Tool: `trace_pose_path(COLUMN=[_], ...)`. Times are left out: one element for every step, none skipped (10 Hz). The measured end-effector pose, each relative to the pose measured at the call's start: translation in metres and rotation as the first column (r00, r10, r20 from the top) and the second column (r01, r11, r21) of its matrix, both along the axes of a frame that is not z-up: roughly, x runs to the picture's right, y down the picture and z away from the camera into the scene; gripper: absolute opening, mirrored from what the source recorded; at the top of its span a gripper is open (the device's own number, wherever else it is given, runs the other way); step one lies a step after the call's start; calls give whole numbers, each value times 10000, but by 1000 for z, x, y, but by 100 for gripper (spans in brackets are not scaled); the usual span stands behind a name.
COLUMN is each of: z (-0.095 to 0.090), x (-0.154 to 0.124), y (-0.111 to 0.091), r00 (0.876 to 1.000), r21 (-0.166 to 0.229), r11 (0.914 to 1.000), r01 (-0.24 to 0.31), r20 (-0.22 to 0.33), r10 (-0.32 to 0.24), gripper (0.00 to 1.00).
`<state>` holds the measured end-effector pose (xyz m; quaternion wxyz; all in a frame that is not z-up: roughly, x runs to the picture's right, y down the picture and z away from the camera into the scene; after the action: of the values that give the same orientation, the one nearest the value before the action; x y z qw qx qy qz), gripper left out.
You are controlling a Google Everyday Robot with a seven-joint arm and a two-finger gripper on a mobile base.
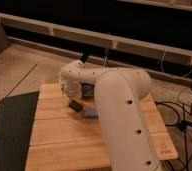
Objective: Push the eraser across the table
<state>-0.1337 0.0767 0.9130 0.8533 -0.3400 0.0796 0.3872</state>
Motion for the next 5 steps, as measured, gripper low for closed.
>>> trace_pose_path(z=[0, -1, -3, -3, -4], x=[0, 1, 4, 7, 8], y=[0, -1, -3, -3, -1], r00=[10000, 9999, 9995, 9988, 9977], r21=[11, 143, 363, 509, 629], r11=[10000, 9998, 9989, 9979, 9963], r01=[14, 150, 281, 403, 581], r20=[-3, -15, -172, -289, -399], r10=[-14, -149, -275, -389, -557], gripper=[65, 65, 65, 65, 65])
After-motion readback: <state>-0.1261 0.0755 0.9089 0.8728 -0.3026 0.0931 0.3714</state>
